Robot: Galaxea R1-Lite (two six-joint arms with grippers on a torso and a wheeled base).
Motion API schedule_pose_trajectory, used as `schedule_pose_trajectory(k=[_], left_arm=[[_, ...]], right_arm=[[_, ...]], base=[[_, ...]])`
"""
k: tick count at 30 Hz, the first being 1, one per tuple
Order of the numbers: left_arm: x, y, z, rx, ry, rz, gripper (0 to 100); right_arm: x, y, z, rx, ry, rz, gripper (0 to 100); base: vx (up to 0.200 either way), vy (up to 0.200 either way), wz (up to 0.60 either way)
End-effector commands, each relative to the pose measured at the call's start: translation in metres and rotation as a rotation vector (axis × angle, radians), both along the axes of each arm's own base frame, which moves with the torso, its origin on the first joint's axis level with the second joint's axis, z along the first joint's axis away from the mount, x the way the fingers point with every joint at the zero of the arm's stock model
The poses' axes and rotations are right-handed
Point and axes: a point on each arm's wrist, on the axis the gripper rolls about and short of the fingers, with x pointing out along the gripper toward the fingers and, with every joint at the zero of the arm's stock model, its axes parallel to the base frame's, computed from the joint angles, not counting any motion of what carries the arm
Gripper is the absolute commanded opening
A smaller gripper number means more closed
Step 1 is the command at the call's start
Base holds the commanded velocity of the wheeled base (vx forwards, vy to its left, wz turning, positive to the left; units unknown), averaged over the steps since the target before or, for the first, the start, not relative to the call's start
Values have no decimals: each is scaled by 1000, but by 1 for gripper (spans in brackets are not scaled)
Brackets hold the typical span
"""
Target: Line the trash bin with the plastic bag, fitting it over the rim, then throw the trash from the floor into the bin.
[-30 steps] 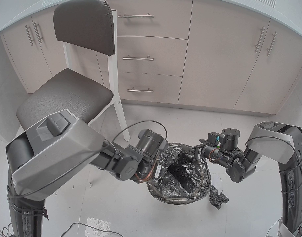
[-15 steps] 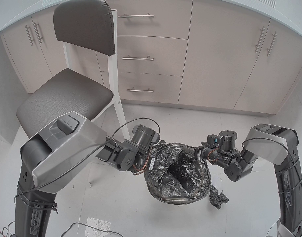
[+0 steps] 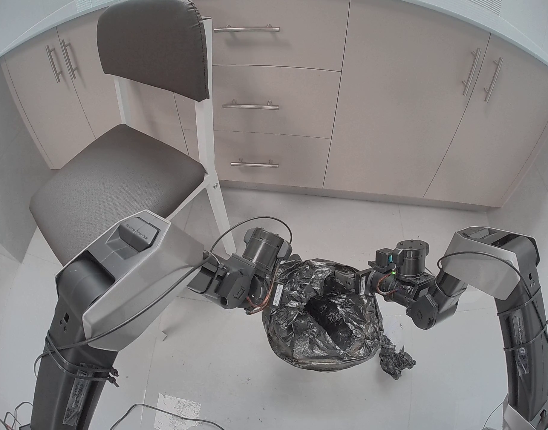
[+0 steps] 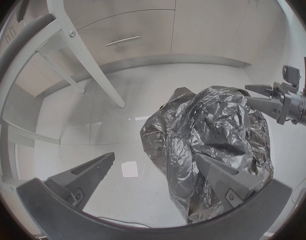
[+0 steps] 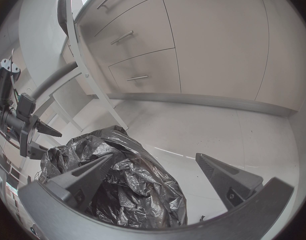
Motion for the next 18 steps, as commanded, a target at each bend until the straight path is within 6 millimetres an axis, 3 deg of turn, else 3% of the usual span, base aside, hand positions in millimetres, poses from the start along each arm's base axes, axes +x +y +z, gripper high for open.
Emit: schedule_pose_trajectory(k=[1, 18], left_arm=[[13, -1, -15, -7, -15, 19, 100], [42, 8, -20, 7, -95, 110, 100]], right_arm=[[2, 1, -4, -1, 3, 1, 100], [4, 2, -8, 1, -1, 0, 100]], base=[[0, 0, 0], [0, 0, 0]])
